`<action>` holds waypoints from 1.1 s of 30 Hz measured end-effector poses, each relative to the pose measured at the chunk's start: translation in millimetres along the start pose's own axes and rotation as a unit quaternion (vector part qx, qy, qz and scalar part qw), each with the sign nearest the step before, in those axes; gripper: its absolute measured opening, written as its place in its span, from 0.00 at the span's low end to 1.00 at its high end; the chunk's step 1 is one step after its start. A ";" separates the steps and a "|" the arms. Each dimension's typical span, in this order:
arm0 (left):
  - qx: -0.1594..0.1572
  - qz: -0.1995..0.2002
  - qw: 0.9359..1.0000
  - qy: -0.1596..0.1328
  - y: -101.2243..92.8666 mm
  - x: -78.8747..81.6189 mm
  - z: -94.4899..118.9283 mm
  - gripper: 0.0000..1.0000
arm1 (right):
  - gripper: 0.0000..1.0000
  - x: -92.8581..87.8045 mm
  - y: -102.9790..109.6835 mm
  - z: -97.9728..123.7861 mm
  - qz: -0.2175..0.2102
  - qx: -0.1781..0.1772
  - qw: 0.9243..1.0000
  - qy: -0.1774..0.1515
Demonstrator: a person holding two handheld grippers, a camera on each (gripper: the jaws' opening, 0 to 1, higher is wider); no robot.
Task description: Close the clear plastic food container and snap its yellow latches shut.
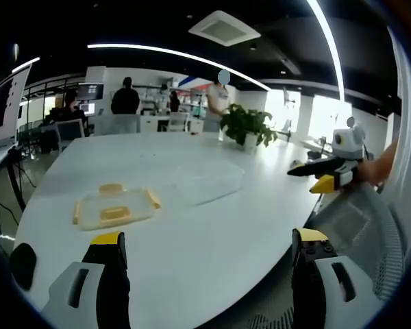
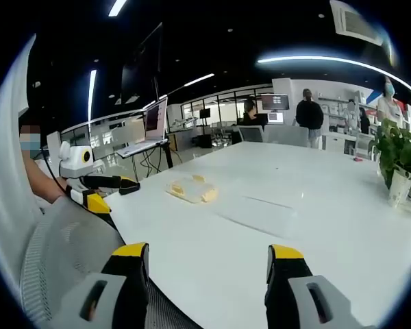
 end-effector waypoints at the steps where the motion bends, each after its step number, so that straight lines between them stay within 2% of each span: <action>1: 0.001 0.000 1.000 -0.001 0.1 0.2 0.1 0.99 | 0.69 -0.1 0.0 0.0 0.000 0.000 1.000 0.000; 15: 0.003 -0.001 1.000 -0.005 0.6 1.0 0.1 0.99 | 0.69 0.8 0.2 0.3 0.001 -0.001 1.000 -0.001; 17: 0.005 -0.009 1.000 -0.013 0.2 3.9 1.0 0.98 | 0.69 1.0 0.1 0.2 0.003 -0.001 1.000 -0.001; 26: 0.009 -0.009 1.000 -0.007 0.5 1.7 1.5 0.98 | 0.69 -0.2 -1.9 1.3 -0.001 -0.011 1.000 -0.001; 33: 0.000 -0.012 1.000 0.000 -1.4 -0.6 0.9 0.97 | 0.69 -1.9 -3.3 0.8 -0.005 -0.017 1.000 0.003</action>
Point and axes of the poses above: the point that each gripper's makers call its tool centre point, and the gripper's own axes: z roughly backward along the fingers, y roughly to its left, x roughly out of its top, the point moved 7 cm from there along z, roughly backward along the fingers, and after that the axes turned 6 degrees about -z, right-handed, at the moved point
